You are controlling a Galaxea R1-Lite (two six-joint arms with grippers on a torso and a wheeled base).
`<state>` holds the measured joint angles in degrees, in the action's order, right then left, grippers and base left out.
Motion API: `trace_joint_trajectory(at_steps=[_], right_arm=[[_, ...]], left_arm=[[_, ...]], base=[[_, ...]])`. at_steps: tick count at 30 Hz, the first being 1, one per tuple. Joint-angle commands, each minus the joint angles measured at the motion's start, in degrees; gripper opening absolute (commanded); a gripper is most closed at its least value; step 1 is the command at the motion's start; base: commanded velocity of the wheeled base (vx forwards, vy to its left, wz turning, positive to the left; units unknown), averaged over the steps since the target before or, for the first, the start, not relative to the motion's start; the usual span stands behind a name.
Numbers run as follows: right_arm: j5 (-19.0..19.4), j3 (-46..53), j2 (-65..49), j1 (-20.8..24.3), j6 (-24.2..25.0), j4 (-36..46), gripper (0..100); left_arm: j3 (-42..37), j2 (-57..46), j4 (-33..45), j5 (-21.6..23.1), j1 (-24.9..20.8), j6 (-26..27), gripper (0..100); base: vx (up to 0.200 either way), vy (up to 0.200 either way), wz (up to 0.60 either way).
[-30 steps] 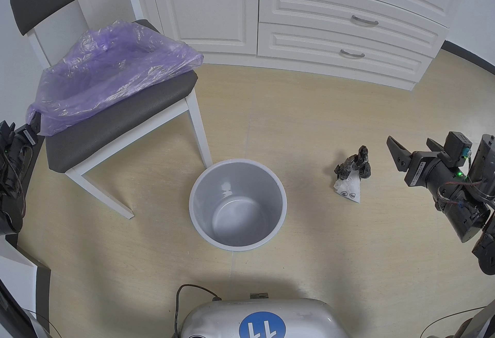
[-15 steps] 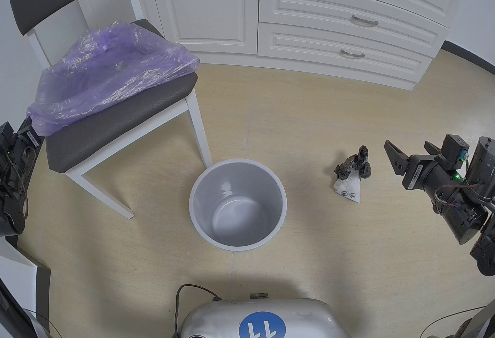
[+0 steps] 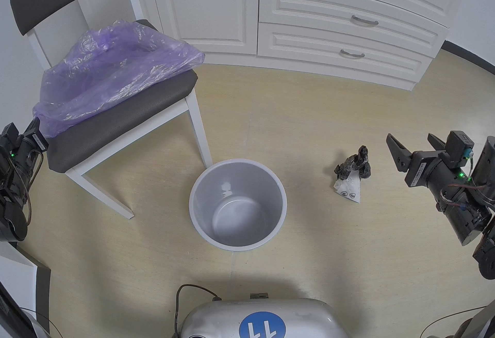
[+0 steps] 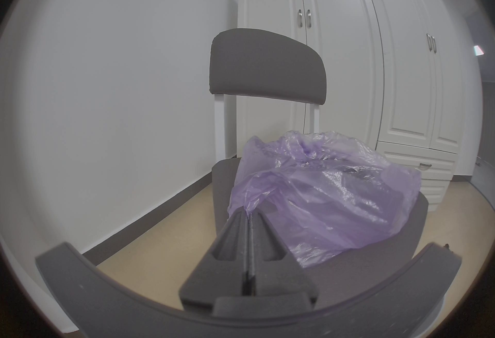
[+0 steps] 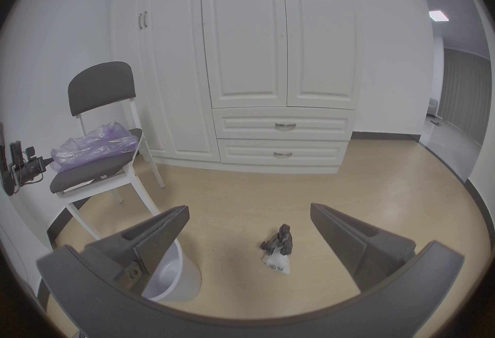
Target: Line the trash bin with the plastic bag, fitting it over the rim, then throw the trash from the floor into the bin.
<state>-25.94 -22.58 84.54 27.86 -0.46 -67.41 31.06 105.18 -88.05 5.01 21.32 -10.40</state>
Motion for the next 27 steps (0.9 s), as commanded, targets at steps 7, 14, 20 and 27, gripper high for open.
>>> trace_joint_trajectory(at_steps=[7,14,20,27], right_arm=[[0.8,3.5,-6.0,1.0,-6.0,-1.7,100],[0.8,3.2,-6.1,1.0,-6.4,-1.8,100],[4.2,3.1,-4.5,-4.4,-6.0,-1.9,100],[5.6,3.3,-5.8,-8.9,-8.6,-0.4,100]], left_arm=[[-1.3,-2.1,0.1,0.4,-0.8,0.5,0],[-2.5,-2.6,0.2,3.1,-0.7,0.3,0],[-3.1,-2.3,0.2,3.9,-0.5,0.3,0],[-4.1,-2.3,0.1,3.9,-0.8,0.6,0]], base=[[0.0,0.0,0.0],[0.0,0.0,0.0],[0.0,0.0,0.0],[0.0,0.0,0.0]])
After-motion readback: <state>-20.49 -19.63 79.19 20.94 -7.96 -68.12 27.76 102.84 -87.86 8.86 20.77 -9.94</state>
